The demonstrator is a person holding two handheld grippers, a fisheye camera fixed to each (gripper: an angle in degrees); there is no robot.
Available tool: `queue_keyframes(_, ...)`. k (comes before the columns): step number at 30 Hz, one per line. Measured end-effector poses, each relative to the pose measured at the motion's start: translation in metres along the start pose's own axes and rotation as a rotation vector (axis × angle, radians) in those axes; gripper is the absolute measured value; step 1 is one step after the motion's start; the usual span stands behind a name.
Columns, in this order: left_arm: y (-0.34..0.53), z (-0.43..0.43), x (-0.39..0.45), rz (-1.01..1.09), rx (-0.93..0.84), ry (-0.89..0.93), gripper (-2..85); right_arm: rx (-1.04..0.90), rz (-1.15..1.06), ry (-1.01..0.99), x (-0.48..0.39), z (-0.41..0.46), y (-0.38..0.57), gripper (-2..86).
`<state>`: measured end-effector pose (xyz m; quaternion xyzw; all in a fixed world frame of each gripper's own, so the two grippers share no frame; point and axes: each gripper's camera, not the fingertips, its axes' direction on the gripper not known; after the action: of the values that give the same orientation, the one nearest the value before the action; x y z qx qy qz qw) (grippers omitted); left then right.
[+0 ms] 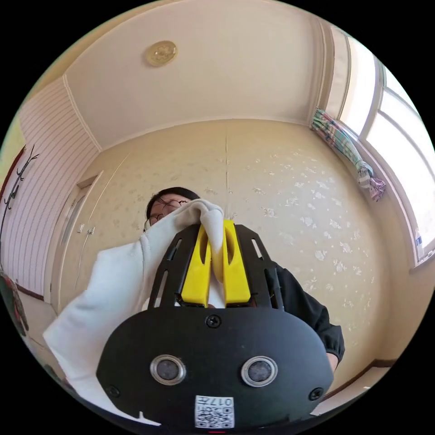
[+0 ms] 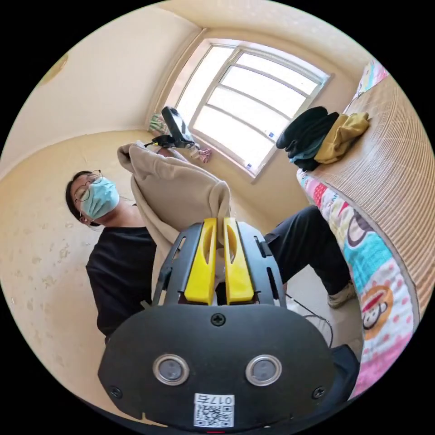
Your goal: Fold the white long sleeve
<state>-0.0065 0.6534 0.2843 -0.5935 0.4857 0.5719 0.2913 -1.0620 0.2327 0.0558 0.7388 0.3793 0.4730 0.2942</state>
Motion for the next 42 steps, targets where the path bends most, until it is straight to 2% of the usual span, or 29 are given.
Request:
queue_keyframes(1, -0.009, 0.0, 0.014, 0.002, -0.029, -0.076, 3.9, 0.025, -0.018, 0.049, -0.011, -0.008, -0.003, 4.1)
queue_keyframes(2, -0.013, 0.0, 0.022, 0.004, -0.041, -0.118, 3.9, 0.074, -0.051, 0.172, -0.038, -0.026, -0.011, 3.8)
queue_keyframes(5, -0.035, 0.001, 0.067, 0.008, -0.118, -0.393, 3.9, 0.28, -0.134, 0.494, -0.134, -0.073, -0.033, 3.1)
queue_keyframes(7, -0.048, -0.003, 0.102, -0.024, -0.148, -0.704, 4.0, 0.454, -0.175, 0.648, -0.203, -0.092, -0.044, 2.9)
queue_keyframes(8, -0.05, -0.005, 0.109, -0.045, -0.151, -0.79, 3.9, 0.574, -0.22, 0.749, -0.249, -0.095, -0.047, 2.8)
queue_keyframes(9, -0.053, -0.009, 0.122, -0.1, -0.154, -0.972, 3.9, 0.688, -0.278, 0.847, -0.295, -0.09, -0.048, 2.6)
queue_keyframes(10, -0.054, -0.012, 0.132, -0.156, -0.158, -1.148, 3.9, 0.732, -0.307, 0.889, -0.316, -0.085, -0.048, 2.6)
queue_keyframes(12, -0.051, -0.008, 0.133, -0.209, -0.217, -1.351, 3.7, 0.838, -0.385, 1.066, -0.378, -0.049, -0.058, 2.3)
queue_keyframes(15, -0.042, -0.005, 0.122, -0.266, -0.203, -1.397, 3.3, 0.882, -0.533, 1.243, -0.42, 0.023, -0.079, 2.2)
queue_keyframes(17, -0.043, 0.003, 0.126, -0.232, -0.181, -1.431, 3.0, 0.931, -0.588, 1.387, -0.434, 0.066, -0.091, 2.2)
queue_keyframes(20, -0.051, 0.037, 0.143, -0.109, -0.193, -1.64, 2.8, 1.02, -0.652, 1.5, -0.449, 0.117, -0.103, 2.2)
queue_keyframes(22, -0.051, 0.08, 0.154, 0.035, -0.106, -1.82, 2.9, 1.067, -0.652, 1.514, -0.452, 0.142, -0.107, 2.3)
queue_keyframes(23, -0.049, 0.092, 0.157, 0.085, -0.064, -1.853, 2.8, 1.108, -0.641, 1.532, -0.453, 0.159, -0.108, 2.4)
queue_keyframes(26, -0.03, 0.161, 0.168, 0.409, 0.1, -1.981, 3.2, 1.273, -0.633, 1.613, -0.449, 0.206, -0.093, 2.5)
queue_keyframes(28, -0.001, 0.212, 0.17, 0.687, 0.234, -2.1, 3.5, 1.36, -0.666, 1.594, -0.444, 0.231, -0.078, 2.6)
queue_keyframes(29, 0.007, 0.223, 0.169, 0.768, 0.258, -2.116, 3.5, 1.414, -0.704, 1.581, -0.439, 0.249, -0.066, 2.7)
queue_keyframes(31, 0.036, 0.262, 0.165, 1.092, 0.304, -2.136, 3.5, 1.485, -0.771, 1.578, -0.428, 0.273, -0.052, 2.7)
queue_keyframes(33, 0.044, 0.279, 0.161, 1.253, 0.282, -2.124, 3.5, 1.543, -0.886, 1.647, -0.415, 0.3, -0.043, 2.8)
queue_keyframes(35, 0.032, 0.279, 0.157, 1.27, 0.214, -2.113, 3.4, 1.574, -0.96, 1.779, -0.403, 0.314, -0.05, 2.8)
queue_keyframes(38, -0.022, 0.236, 0.146, 1.103, 0.095, -2.133, 3.5, 1.524, -0.983, 1.96, -0.377, 0.303, -0.088, 2.9)
queue_keyframes(40, -0.083, 0.161, 0.121, 0.924, 0.025, -2.189, 3.7, 1.429, -0.978, 2.038, -0.354, 0.275, -0.127, 3.1)
queue_keyframes(42, -0.135, 0.083, 0.09, 0.767, -0.062, -2.241, 4.1, 1.18, -0.896, 2.126, -0.309, 0.21, -0.208, 3.6)
